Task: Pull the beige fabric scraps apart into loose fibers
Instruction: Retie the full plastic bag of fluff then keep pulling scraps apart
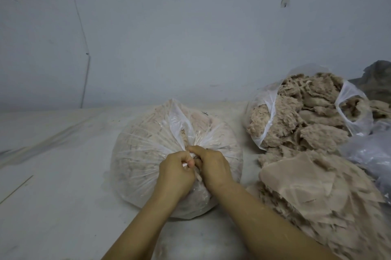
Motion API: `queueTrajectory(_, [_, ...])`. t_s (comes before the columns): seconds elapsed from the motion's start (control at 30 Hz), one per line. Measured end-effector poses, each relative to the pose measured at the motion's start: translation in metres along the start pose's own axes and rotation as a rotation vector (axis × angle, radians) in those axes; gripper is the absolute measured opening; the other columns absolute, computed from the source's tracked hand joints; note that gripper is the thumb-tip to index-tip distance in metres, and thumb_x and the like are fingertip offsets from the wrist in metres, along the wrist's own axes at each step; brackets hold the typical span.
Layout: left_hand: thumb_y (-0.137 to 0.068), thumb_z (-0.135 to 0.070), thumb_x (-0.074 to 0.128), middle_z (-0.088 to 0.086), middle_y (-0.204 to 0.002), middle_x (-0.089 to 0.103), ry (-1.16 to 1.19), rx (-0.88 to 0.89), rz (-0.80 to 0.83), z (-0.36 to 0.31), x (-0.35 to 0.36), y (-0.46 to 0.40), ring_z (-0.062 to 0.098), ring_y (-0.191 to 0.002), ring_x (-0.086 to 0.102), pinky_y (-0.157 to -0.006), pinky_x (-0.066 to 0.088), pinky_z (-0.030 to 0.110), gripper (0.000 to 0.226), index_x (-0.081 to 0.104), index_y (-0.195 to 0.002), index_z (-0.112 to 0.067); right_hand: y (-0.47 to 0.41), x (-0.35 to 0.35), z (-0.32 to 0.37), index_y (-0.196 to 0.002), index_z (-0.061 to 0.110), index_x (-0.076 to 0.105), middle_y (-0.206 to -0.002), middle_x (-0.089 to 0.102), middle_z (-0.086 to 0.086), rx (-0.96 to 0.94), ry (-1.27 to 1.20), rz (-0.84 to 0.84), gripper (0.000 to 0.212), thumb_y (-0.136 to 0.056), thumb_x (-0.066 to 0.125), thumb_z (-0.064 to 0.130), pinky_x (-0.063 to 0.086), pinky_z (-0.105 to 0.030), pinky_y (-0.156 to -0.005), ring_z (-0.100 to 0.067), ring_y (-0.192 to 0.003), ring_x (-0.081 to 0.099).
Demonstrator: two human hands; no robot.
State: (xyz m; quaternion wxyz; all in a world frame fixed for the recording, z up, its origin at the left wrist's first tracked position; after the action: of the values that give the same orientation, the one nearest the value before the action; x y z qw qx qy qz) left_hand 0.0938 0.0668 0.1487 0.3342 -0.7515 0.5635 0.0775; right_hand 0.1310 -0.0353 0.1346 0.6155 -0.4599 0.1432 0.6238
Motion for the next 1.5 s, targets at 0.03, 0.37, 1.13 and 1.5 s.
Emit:
queueTrajectory(0.03, [-0.078, 0.008, 0.051, -0.007, -0.059, 0.057, 0.015, 0.000, -0.012, 0.002, 0.001, 0.002, 0.006, -0.054, 0.053, -0.047, 0.038, 0.008, 0.038, 0.052, -0.054, -0.022, -0.001, 0.000, -0.001, -0.131, 0.030, 0.055, -0.116, 0.065, -0.006, 0.012, -0.013, 0.008, 0.036, -0.097, 0.047, 0.022, 0.044, -0.028, -0.087, -0.021, -0.107, 0.059])
queueTrajectory(0.37, [-0.086, -0.012, 0.059, -0.010, -0.096, 0.058, -0.002, 0.054, -0.001, 0.020, 0.021, -0.015, 0.012, -0.091, 0.056, -0.074, 0.038, 0.015, 0.034, 0.058, -0.116, -0.027, 0.029, -0.017, -0.002, -0.113, 0.034, 0.053, -0.057, 0.058, 0.013, 0.201, -0.522, -0.199, 0.030, -0.087, 0.058, 0.019, 0.046, -0.017, -0.065, 0.000, -0.060, 0.056])
queueTrajectory(1.13, [-0.090, -0.026, 0.059, -0.007, -0.060, 0.061, 0.087, -0.119, 0.221, 0.011, -0.020, -0.027, 0.007, -0.047, 0.045, -0.048, 0.032, 0.023, 0.019, 0.065, -0.072, -0.022, 0.003, -0.036, -0.006, -0.106, 0.020, 0.057, -0.105, 0.040, 0.004, 0.038, 0.013, -0.156, 0.017, -0.096, 0.048, 0.031, 0.046, -0.031, -0.077, -0.019, -0.091, 0.054])
queueTrajectory(1.5, [-0.088, -0.013, 0.051, -0.002, -0.070, 0.066, 0.078, -0.122, 0.133, 0.000, -0.027, -0.021, 0.007, -0.054, 0.055, -0.051, 0.039, 0.023, 0.032, 0.047, -0.112, -0.034, 0.022, -0.034, 0.004, -0.109, 0.025, 0.058, -0.110, 0.046, 0.008, -0.103, -0.006, -0.228, 0.019, -0.092, 0.057, 0.031, 0.044, -0.027, -0.072, -0.013, -0.089, 0.055])
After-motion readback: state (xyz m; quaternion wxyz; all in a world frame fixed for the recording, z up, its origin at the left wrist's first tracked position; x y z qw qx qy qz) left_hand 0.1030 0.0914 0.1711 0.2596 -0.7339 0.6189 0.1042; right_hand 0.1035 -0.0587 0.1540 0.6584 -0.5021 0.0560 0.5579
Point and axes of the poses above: each hand's wrist, its own y-axis away from the middle knuckle, its own x-axis out of the palm, z = x × y, the point moved 5 cm from there along -y, towards the middle knuckle
